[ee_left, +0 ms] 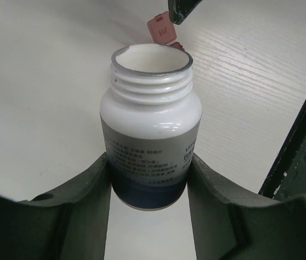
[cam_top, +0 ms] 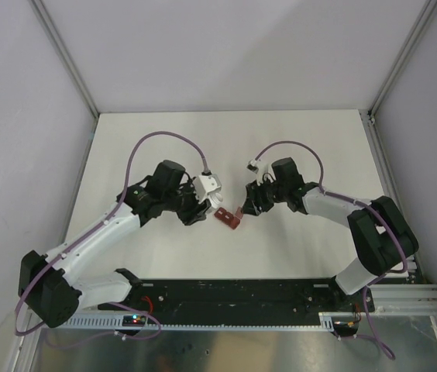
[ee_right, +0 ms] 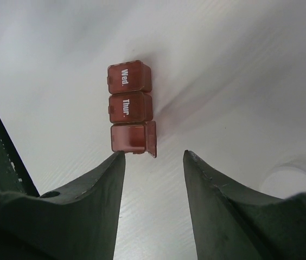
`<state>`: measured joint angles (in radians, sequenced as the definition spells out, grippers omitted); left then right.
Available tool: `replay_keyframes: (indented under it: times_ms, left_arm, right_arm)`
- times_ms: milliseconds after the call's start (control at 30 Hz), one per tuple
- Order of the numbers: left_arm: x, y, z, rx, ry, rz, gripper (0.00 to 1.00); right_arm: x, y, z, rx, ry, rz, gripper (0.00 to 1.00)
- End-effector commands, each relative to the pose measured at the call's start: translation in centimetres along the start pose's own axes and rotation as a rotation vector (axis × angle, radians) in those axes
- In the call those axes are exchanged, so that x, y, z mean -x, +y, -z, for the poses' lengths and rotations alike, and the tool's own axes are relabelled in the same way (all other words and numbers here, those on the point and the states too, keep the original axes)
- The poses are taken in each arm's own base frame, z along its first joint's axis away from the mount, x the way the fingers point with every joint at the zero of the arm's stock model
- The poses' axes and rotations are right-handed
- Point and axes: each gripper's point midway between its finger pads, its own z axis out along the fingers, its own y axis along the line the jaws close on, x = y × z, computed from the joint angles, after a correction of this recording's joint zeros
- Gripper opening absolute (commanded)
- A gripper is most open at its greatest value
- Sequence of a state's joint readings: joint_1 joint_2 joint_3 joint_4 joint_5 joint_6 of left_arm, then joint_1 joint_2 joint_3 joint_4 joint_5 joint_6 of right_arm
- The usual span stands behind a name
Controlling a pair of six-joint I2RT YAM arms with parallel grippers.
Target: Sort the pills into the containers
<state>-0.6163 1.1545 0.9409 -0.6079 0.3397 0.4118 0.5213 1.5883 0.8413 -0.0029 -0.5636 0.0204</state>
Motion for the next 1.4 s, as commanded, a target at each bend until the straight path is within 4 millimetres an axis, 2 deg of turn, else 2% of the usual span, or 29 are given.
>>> replay_keyframes:
  times_ms: [0,233,600,933,1367]
  left_arm:
    - [0.4,0.0,-0.6,0.004,-0.013,-0.049,0.0]
    - [-0.1,-0.5,-1.3,-0.011,0.001,-0.056,0.0]
    - [-0.8,-0.8,-1.3,-0.008,0.007,-0.056,0.0]
    - [-1.0,-0.7,-1.3,-0.004,0.01,-0.055,0.0]
    - [-1.0,-0.8,-1.3,-0.004,0.011,-0.054,0.0]
  right_arm:
    - [0.7,0.3,0.6,0.003,-0.014,0.048,0.53]
    - [0.5,-0.1,-0.6,0.022,0.017,0.05,0.54]
    - [1.1,0.7,-2.8,0.075,0.041,0.059,0.49]
    - [1.1,0.9,-3.2,0.098,0.051,0.05,0.26]
    - [2.3,0.1,-2.2,0.037,0.018,0.035,0.12]
